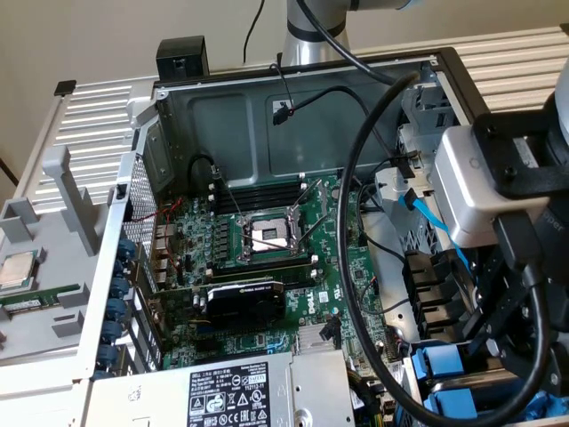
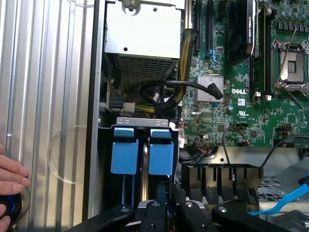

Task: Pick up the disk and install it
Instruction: 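Insert the second disk wire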

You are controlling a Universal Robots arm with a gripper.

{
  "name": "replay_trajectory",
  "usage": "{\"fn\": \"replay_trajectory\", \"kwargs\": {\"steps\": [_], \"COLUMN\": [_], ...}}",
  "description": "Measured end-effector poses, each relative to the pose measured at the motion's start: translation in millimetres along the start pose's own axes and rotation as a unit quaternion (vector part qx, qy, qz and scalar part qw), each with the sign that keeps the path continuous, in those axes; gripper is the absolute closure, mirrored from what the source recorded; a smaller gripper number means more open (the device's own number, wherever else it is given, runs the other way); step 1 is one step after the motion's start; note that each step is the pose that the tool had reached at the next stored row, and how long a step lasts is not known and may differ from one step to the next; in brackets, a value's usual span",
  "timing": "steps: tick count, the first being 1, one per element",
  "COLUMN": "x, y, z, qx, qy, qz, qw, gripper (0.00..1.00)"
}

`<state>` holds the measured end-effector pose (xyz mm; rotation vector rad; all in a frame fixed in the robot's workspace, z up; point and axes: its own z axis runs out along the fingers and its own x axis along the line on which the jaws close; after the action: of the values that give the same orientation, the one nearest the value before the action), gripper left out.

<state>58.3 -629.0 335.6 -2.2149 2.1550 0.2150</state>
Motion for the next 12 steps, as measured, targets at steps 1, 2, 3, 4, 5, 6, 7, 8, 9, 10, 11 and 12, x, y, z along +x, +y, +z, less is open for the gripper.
{"fn": "replay_trajectory", "kwargs": {"steps": [1,2,3,4,5,6,7,8,9,10,11,12], "x": [0.0,0.0,0.0,0.0,0.1,0.1,0.1,0.1,0.1,0.1,0.1,0.1], "y": [0.0,0.0,0.0,0.0,0.0,0.0,0.0,0.0,-0.1,0.0,0.0,0.0], "z": [0.1,0.2,0.3,0.4,0.5,0.6,0.6,0.6,0.7,0.7,0.7,0.8], "qx": [0.0,0.0,0.0,0.0,0.0,0.0,0.0,0.0,0.0,0.0,0.0,0.0], "qy": [0.0,0.0,0.0,0.0,-0.0001,-0.0001,-0.0001,-0.0001,0.0,0.0,0.0,-0.0001], "qz": [0.0,0.0,0.0,0.0,0.0,0.0,0.0,0.0,0.0,0.0,0.0,0.0], "qw": [1.0,1.0,1.0,1.0,1.0,1.0,1.0,1.0,1.0,1.0,1.0,1.0], "gripper": [0.84,0.84,0.84,0.84,0.84,0.84,0.84,0.84,0.84,0.84,0.84,0.84]}}
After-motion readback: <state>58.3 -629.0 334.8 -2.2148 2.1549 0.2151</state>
